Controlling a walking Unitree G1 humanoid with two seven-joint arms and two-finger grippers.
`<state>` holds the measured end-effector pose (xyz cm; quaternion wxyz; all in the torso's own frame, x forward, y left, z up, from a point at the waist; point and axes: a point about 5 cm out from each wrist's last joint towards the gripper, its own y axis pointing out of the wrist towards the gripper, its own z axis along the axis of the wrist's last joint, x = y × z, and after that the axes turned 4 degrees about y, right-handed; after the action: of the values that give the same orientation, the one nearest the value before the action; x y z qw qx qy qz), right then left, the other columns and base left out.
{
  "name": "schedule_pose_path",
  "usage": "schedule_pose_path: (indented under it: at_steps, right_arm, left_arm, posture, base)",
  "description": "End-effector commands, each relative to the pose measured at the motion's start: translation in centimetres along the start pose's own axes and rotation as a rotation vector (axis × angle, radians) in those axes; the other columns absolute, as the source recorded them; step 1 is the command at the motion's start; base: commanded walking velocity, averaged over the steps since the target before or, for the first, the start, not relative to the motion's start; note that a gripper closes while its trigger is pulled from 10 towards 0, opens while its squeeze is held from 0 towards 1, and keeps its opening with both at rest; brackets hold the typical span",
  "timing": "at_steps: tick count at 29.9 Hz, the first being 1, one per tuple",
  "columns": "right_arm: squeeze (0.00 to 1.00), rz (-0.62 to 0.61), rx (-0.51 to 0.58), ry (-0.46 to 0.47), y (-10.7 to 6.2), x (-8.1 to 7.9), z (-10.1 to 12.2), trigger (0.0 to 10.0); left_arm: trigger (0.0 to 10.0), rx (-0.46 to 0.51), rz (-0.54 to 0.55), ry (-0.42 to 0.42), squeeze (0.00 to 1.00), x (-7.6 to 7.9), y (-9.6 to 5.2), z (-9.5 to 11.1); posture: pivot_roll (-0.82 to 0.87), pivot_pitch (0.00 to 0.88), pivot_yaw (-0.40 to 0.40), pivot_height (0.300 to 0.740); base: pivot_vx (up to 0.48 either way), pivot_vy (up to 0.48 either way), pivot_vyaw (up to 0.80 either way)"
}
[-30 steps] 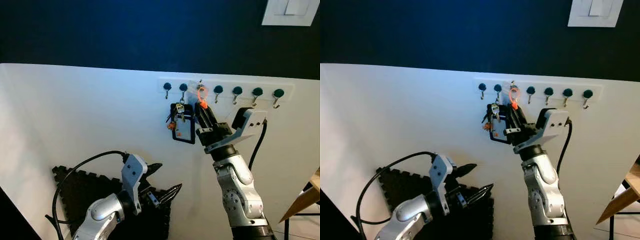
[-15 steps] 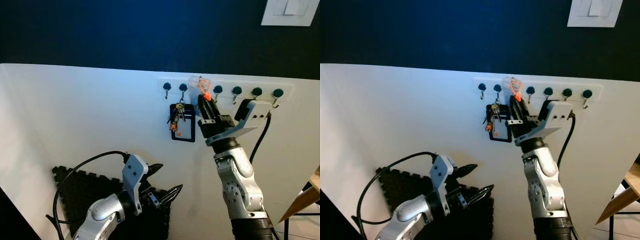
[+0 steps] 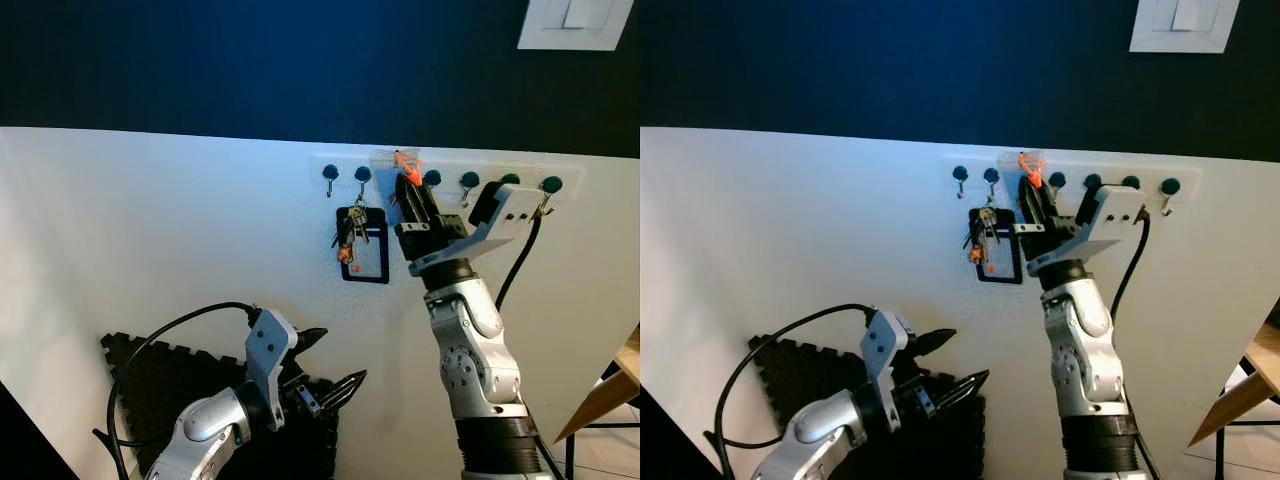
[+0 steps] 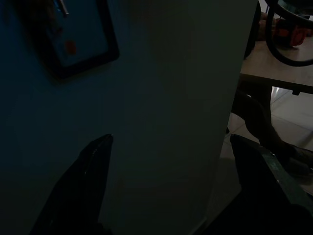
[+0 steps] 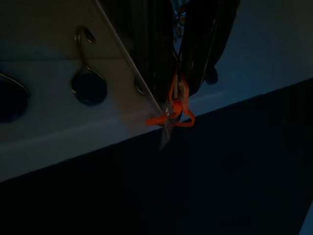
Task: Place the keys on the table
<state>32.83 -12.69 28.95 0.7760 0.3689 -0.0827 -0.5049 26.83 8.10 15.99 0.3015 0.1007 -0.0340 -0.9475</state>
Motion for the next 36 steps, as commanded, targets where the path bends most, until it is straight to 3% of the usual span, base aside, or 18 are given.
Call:
schedule_pose_path:
  at_steps: [1,8,11,12,13,24,26,28,30,31,36]
  right_arm:
    - [0.00,0.006,0.011,0.025,0.5,-0.3,0.1,0.0]
    - [0.00,0.013,0.053,0.056,1.3,-0.5,1.0,0.0]
    - [0.00,-0.025,0.042,0.075,1.7,-0.1,0.9,0.5]
    - [0.00,-0.047,0.020,0.094,1.8,0.2,0.6,2.7]
    - [0.00,-0.060,-0.005,0.112,2.0,0.4,0.3,3.2]
    - [0.00,-0.122,-0.141,0.177,1.8,1.2,-1.6,1.7]
    - [0.00,-0.135,-0.174,0.181,1.6,1.3,-2.1,0.9]
    - [0.00,-0.124,-0.186,0.185,1.5,1.3,-2.3,1.0]
    - [0.00,-0.091,-0.194,0.196,1.5,0.9,-2.4,1.2]
    - [0.00,-0.004,-0.197,0.221,1.4,-0.3,-2.4,1.4]
    - [0.00,0.115,-0.199,0.240,0.9,-2.0,-2.4,1.2]
  left_arm:
    - [10.0,-0.015,-0.004,0.009,0.00,0.1,-0.1,-0.1]
    - [10.0,-0.015,-0.006,0.009,0.00,0.1,-0.1,-0.1]
    - [10.0,-0.016,-0.007,0.009,0.00,0.1,0.0,-0.1]
    - [10.0,-0.017,-0.008,0.009,0.00,0.1,-0.1,-0.1]
    - [10.0,-0.018,-0.008,0.009,0.00,0.1,-0.1,-0.1]
    - [10.0,-0.026,-0.012,0.006,0.00,0.2,-0.2,-0.2]
    - [10.0,-0.027,-0.013,0.006,0.00,0.2,-0.2,-0.3]
    - [10.0,-0.028,-0.013,0.006,0.00,0.3,-0.2,-0.3]
    - [10.0,-0.029,-0.014,0.006,0.00,0.3,-0.2,-0.3]
    - [10.0,-0.030,-0.015,0.007,0.00,0.3,-0.2,-0.3]
    - [10.0,-0.030,-0.014,0.007,0.00,0.3,-0.2,-0.3]
  posture:
    - [0.06,0.043,0.024,0.740]
    - [0.05,0.046,0.028,0.740]
    - [0.05,0.046,0.028,0.740]
    - [0.05,0.047,0.028,0.740]
    - [0.05,0.047,0.028,0.740]
    - [0.06,0.050,0.027,0.740]
    - [0.06,0.051,0.028,0.740]
    - [0.06,0.051,0.028,0.740]
    - [0.06,0.052,0.028,0.740]
    - [0.06,0.051,0.027,0.740]
    - [0.06,0.052,0.027,0.740]
  base:
    - [0.000,0.000,0.00]
    - [0.000,0.000,0.00]
    - [0.000,0.000,0.00]
    - [0.000,0.000,0.00]
    - [0.000,0.000,0.00]
    - [0.000,0.000,0.00]
    - [0.000,0.000,0.00]
    - [0.000,0.000,0.00]
    - [0.000,0.000,0.00]
    - [0.000,0.000,0.00]
    - [0.000,0.000,0.00]
